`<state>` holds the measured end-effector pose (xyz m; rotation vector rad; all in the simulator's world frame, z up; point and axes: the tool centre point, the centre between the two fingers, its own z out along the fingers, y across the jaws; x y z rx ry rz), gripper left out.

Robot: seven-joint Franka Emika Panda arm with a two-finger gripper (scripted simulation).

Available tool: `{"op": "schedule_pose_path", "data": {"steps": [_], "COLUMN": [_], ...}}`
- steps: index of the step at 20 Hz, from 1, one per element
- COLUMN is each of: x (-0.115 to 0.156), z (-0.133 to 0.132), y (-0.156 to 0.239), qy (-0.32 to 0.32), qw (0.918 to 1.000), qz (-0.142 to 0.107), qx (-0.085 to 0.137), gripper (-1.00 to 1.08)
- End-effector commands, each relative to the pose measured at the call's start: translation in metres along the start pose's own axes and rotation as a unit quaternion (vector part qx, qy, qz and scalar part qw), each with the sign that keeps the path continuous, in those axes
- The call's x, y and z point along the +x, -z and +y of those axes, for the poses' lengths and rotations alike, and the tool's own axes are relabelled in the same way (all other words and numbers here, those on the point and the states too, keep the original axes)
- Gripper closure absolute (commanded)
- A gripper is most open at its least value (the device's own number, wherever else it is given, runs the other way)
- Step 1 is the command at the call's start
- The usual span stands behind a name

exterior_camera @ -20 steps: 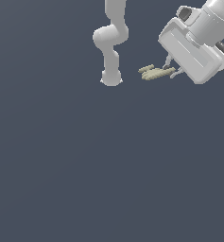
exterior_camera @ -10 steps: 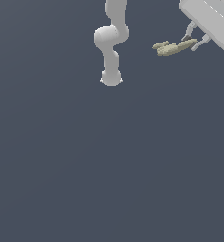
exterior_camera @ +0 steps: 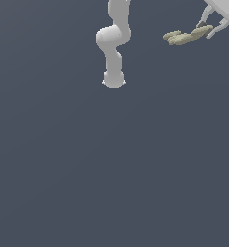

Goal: Pick up the object and move it to a goal position.

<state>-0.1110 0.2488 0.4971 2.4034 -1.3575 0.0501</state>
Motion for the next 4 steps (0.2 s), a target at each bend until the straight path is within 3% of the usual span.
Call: {"op": "schedule_pose_path", "data": {"steps": [1,4], "x": [-0.0008,-0.0012], "z": [0.0007,0.0009], "y": [0.0035,0.0047], "qy": [0.000,0.000], "qw": [1.0000,1.0000], "qz": [0.000,0.000], "qx": [0.000,0.000], "gripper": [1.08,1.08]}}
